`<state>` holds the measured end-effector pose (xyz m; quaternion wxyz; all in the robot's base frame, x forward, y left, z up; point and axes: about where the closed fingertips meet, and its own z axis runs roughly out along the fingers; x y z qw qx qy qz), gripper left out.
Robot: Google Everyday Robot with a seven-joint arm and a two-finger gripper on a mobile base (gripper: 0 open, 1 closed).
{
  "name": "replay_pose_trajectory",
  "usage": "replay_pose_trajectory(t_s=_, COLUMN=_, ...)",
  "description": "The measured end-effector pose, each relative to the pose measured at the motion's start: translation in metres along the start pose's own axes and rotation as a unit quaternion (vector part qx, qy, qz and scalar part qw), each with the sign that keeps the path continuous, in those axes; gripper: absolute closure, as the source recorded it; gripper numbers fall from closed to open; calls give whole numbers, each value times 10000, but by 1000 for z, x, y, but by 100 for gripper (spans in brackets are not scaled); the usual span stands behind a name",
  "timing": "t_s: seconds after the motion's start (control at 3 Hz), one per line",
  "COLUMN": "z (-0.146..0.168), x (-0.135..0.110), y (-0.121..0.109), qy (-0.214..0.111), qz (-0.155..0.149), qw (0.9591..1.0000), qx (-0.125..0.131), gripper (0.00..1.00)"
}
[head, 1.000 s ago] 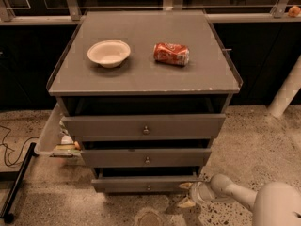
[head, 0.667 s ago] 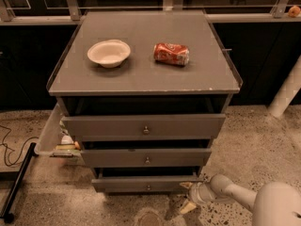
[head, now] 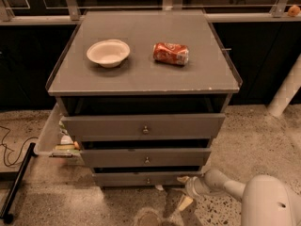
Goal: Close bottom drawer
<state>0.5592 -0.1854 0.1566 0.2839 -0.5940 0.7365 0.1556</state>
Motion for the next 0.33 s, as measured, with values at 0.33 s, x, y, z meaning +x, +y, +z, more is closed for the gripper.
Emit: replay_pose_trajectory(t_s=0.33, z=0, x=0, y=0, qy=0, qz=0, qw=10000, qx=0, gripper=0)
